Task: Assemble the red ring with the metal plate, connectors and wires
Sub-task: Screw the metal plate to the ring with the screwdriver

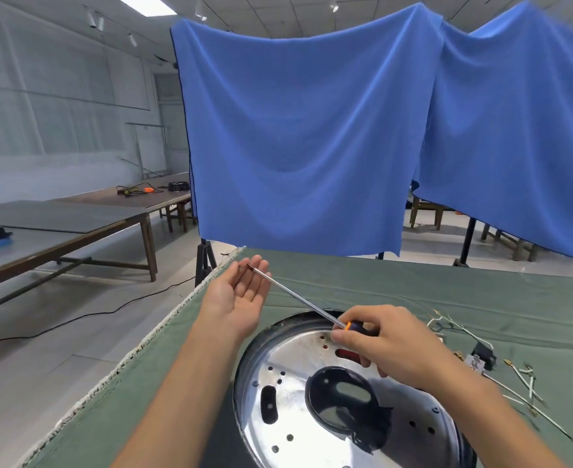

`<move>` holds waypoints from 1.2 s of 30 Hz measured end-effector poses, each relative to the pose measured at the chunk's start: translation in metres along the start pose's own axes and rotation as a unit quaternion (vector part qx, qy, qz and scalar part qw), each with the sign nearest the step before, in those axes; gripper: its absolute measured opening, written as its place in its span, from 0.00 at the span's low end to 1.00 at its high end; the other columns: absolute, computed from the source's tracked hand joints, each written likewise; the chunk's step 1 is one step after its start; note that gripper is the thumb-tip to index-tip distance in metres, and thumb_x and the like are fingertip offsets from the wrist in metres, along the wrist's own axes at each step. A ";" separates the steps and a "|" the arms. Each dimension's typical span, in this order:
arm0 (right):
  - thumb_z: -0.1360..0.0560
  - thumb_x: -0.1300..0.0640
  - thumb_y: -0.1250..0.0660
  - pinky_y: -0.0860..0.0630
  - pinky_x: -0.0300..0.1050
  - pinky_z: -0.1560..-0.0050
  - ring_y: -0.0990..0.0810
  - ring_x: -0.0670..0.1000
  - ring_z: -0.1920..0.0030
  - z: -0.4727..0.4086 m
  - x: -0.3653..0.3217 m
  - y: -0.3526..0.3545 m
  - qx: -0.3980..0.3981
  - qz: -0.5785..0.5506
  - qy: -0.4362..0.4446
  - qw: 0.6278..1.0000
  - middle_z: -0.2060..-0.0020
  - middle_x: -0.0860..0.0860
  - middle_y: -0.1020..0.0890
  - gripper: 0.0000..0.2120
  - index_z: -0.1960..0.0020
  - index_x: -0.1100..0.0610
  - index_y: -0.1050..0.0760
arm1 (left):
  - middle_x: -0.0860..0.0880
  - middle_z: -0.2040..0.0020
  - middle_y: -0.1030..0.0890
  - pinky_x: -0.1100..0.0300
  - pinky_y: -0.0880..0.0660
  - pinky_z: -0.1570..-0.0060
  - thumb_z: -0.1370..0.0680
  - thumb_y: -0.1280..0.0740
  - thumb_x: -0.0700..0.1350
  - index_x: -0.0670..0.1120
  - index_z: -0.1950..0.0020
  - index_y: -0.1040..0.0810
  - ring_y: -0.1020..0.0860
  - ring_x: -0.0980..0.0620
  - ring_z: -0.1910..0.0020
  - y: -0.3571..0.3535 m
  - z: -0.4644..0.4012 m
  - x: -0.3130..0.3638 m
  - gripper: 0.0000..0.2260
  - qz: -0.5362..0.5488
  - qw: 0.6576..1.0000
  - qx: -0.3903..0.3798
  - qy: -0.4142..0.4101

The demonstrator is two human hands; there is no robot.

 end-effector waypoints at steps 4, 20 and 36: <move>0.27 0.43 0.33 0.28 0.38 0.68 0.24 0.41 0.75 0.000 0.001 -0.002 -0.007 -0.018 -0.001 1.000 0.75 0.38 0.22 0.08 0.57 0.46 0.20 | 0.43 0.57 0.20 0.52 0.26 0.49 0.18 0.42 0.41 0.39 0.57 0.26 0.22 0.47 0.50 0.004 -0.001 0.003 0.11 0.015 1.000 0.014 -0.011; 0.27 0.45 0.32 0.29 0.38 0.73 0.26 0.42 0.76 0.002 0.002 -0.004 -0.021 -0.075 0.002 0.997 0.73 0.44 0.20 0.09 0.56 0.49 0.18 | 0.40 0.58 0.19 0.51 0.24 0.51 0.18 0.42 0.40 0.37 0.57 0.26 0.19 0.47 0.61 -0.002 0.001 -0.001 0.11 0.040 0.999 -0.001 -0.016; 0.27 0.44 0.32 0.33 0.38 0.73 0.31 0.50 0.80 0.004 0.006 -0.006 -0.062 -0.157 -0.040 0.985 0.78 0.50 0.24 0.14 0.56 0.55 0.17 | 0.42 0.64 0.17 0.53 0.22 0.59 0.19 0.41 0.40 0.38 0.58 0.24 0.17 0.49 0.67 -0.009 0.003 -0.005 0.11 0.054 0.998 -0.016 -0.029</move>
Point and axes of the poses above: each hand's wrist, its own z-axis away from the middle knuckle, its own y-axis out of the back of the hand, x = y × z, the point moved 10 cm from there along -z, towards the middle knuckle
